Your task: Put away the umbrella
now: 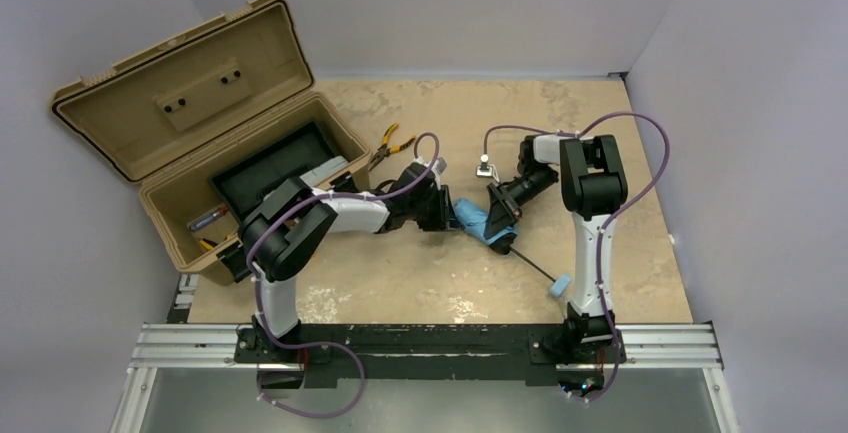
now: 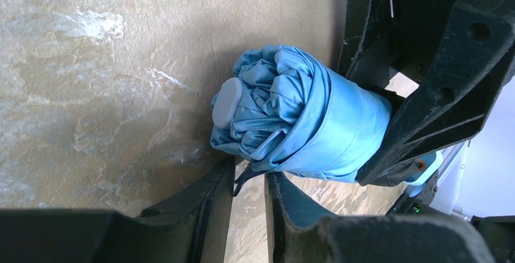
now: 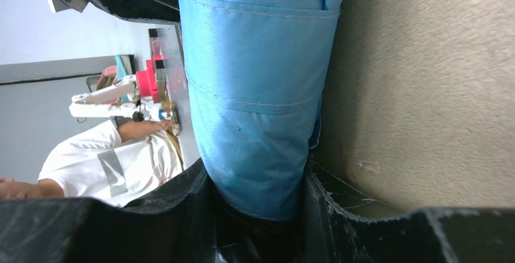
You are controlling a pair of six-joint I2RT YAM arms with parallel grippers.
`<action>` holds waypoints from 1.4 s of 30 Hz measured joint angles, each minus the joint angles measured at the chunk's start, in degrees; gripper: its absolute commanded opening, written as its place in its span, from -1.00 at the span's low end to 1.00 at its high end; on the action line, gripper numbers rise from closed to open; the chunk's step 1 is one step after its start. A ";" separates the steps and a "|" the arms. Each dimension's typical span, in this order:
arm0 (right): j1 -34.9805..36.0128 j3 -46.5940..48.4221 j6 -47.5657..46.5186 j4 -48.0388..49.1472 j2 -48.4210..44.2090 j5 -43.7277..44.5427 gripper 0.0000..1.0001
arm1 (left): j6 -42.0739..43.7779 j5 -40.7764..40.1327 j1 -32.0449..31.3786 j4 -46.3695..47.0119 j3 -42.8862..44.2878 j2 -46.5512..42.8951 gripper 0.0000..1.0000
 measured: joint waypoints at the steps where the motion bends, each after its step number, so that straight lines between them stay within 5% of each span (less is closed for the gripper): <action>1: -0.02 -0.09 -0.04 -0.17 0.02 0.04 -0.89 | 0.28 0.00 -0.02 0.55 -0.48 -0.44 -0.40; 9: 0.13 -0.61 -0.55 -1.90 0.74 0.31 -0.89 | 4.04 -6.08 -0.68 3.52 -6.36 -5.51 -0.32; 25: 0.63 -0.50 -0.92 -2.47 0.74 1.18 -0.89 | 10.16 -7.26 -0.81 2.01 -7.82 -7.32 -0.84; 42: 0.61 -0.55 -0.87 -2.54 0.74 1.20 -0.89 | 2.80 -7.41 -5.68 -0.94 -0.72 -1.73 -1.00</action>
